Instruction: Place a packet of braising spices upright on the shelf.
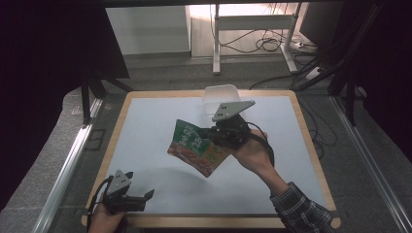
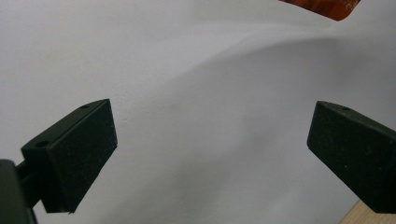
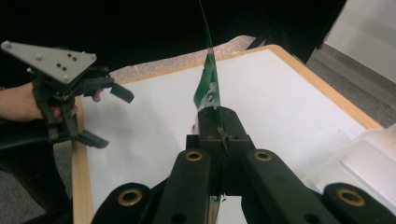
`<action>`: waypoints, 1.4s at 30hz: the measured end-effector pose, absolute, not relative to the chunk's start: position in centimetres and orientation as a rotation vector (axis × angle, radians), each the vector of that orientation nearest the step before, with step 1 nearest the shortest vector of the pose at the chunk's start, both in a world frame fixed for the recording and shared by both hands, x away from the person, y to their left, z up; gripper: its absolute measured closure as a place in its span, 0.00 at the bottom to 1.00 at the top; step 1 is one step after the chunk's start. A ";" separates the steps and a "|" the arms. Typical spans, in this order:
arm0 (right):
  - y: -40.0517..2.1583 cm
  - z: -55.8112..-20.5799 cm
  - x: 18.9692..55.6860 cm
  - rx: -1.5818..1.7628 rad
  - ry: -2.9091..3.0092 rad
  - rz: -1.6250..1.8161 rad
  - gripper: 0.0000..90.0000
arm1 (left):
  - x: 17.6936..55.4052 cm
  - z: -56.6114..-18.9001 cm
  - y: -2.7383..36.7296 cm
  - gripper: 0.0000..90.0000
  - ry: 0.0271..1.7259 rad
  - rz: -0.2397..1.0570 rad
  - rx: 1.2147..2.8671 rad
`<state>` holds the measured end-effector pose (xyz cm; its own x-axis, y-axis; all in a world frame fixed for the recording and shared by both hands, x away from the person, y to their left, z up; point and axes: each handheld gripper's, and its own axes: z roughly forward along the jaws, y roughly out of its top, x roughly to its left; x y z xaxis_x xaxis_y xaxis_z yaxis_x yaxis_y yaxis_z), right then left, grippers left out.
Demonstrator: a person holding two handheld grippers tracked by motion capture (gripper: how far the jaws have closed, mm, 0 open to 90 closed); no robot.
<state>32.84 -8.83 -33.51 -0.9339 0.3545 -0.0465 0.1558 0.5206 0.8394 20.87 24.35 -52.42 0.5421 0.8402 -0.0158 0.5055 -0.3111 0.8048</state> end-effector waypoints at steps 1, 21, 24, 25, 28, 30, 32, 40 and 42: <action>-8.7 -33.2 33.4 0.434 2.546 1.379 0.99 | 20.9 -52.4 24.3 0.02 1.088 0.530 1.979; -5.9 -30.5 39.9 0.428 2.520 1.383 0.99 | 20.9 -52.4 24.4 0.02 1.083 0.525 1.980; -5.5 -30.1 41.1 0.439 2.512 1.387 0.99 | 20.9 -52.4 24.4 0.02 1.082 0.525 1.981; -5.4 -30.0 41.5 0.440 2.507 1.386 0.99 | 20.9 -52.4 24.4 0.02 1.082 0.524 1.981; -5.1 -29.7 42.3 0.447 2.497 1.382 0.99 | 20.9 -52.4 24.4 0.02 1.082 0.524 1.980; -4.9 -29.5 43.4 0.443 2.488 1.367 0.99 | 20.9 -52.4 24.4 0.02 1.083 0.523 1.979; -4.7 -29.3 44.2 0.446 2.482 1.356 0.99 | 20.9 -52.5 24.4 0.02 1.084 0.520 1.975; -4.3 -28.5 47.4 0.470 2.447 1.333 0.99 | 20.9 -52.5 24.4 0.02 1.081 0.519 1.977; -4.2 -28.4 48.1 0.476 2.435 1.327 0.99 | 20.9 -52.5 24.4 0.02 1.080 0.517 1.977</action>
